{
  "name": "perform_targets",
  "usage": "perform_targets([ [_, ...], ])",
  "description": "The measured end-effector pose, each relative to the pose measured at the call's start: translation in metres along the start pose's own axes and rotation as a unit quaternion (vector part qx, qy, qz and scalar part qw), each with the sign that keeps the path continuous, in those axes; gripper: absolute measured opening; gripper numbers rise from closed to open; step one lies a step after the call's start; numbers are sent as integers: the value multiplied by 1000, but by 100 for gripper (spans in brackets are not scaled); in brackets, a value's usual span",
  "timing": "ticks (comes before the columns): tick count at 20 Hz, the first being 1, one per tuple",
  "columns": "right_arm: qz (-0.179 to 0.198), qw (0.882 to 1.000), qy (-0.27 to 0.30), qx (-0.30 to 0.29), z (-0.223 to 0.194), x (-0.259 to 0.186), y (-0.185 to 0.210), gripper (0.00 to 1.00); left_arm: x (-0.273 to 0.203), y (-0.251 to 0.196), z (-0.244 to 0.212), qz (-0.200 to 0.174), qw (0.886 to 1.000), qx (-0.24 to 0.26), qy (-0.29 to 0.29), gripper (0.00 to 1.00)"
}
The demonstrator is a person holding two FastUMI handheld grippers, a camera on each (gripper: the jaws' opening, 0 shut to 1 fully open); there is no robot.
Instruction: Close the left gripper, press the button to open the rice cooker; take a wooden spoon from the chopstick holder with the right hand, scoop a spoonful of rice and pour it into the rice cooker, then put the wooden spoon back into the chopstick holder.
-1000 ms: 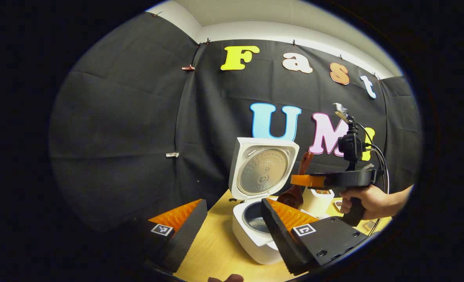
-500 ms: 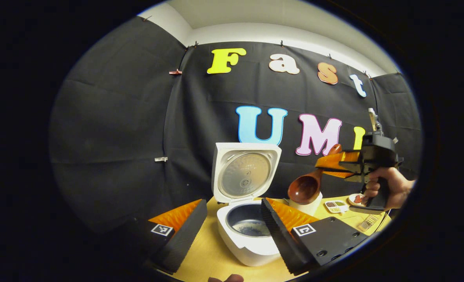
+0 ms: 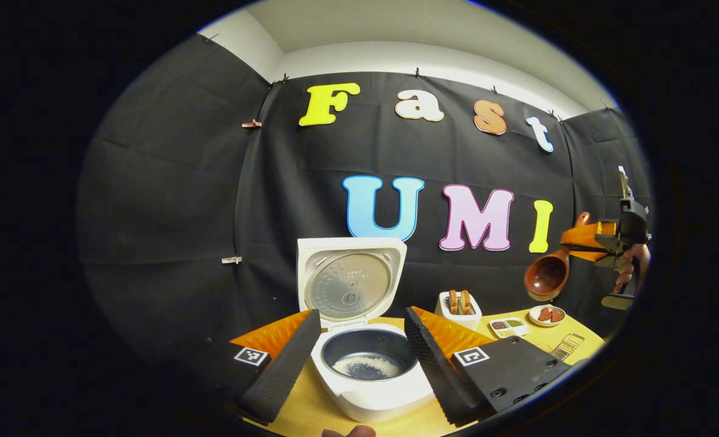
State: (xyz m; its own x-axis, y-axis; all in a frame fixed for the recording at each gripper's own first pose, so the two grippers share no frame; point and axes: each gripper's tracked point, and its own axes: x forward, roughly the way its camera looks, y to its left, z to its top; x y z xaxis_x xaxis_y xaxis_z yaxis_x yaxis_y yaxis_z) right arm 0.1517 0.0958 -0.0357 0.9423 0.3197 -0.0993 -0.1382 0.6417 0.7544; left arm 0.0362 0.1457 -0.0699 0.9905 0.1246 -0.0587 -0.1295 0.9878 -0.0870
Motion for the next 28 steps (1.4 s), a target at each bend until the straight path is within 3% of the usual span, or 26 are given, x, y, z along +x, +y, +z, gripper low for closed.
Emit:
perform_targets([
  [7, -113, 991, 12, -67, 48, -63, -165, 8, 13, -44, 4, -6, 1000, 3, -3, 95],
  [12, -159, 977, 80, -114, 19, -81, -259, 8, 17, -73, 8, -2, 1000, 20, 3, 96],
  [21, -164, 959, 169, -159, -59, -64, -334, 8, 19, -92, 13, 18, 999, 33, 16, 95],
  [28, -188, 954, 203, -119, -100, -65, -368, 8, 25, -80, 36, 31, 999, 43, -5, 95],
])
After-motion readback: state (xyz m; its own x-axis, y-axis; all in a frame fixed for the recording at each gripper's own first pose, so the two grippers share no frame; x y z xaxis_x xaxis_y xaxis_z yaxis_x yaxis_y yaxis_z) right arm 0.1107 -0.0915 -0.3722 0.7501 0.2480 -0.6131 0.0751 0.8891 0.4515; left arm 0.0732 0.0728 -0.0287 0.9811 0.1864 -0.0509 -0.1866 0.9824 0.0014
